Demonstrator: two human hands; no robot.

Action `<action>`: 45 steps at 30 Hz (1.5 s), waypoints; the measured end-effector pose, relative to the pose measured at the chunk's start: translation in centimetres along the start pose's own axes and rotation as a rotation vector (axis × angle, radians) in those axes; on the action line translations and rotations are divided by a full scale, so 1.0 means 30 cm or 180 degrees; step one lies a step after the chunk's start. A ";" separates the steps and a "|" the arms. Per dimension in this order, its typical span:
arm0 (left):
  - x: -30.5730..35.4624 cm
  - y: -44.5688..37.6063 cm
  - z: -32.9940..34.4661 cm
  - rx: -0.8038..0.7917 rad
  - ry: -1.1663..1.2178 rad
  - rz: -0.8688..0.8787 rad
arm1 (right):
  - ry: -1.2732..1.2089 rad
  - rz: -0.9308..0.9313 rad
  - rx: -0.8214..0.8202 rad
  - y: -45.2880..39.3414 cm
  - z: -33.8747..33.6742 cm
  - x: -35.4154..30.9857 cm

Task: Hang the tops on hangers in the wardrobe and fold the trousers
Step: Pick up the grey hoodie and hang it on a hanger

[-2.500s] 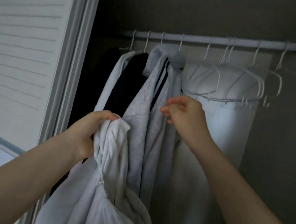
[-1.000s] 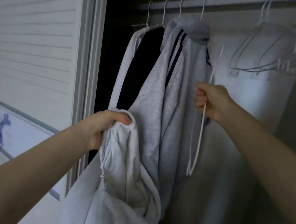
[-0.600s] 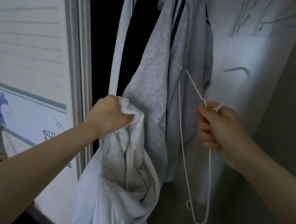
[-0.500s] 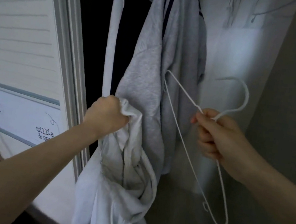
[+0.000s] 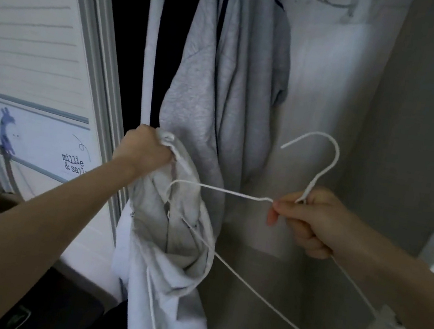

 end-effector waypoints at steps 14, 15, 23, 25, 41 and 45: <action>0.308 0.533 0.108 -0.0258 -0.0245 0.0462 | 0.0336 -0.1072 0.0819 0.029 0.178 0.108; 0.292 0.564 0.107 -0.0267 -0.0084 0.0376 | 0.0388 -0.1188 0.0822 0.047 0.194 0.130; 0.328 0.681 0.047 -0.0592 -0.0027 0.0862 | -0.0793 -0.1249 0.0762 0.124 0.237 0.196; 0.301 0.716 -0.022 -0.0364 -0.1102 0.1433 | -0.0905 -0.1372 0.0610 0.155 0.221 0.183; -0.079 0.937 0.066 0.0281 -0.0047 0.0290 | 0.0049 -0.0593 0.1790 0.145 0.242 0.520; -0.162 0.990 0.059 0.0338 0.0509 -0.0081 | 0.0345 0.1497 0.0819 0.105 0.420 0.892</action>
Point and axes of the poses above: each hand's wrist, its own y-axis away from the middle knuckle, its own z-axis out of the palm, x = y × z, the point moved 8 cm from there along -y, towards the middle knuckle, and after that the axes turned 5 degrees about z, right-handed, at the moved point
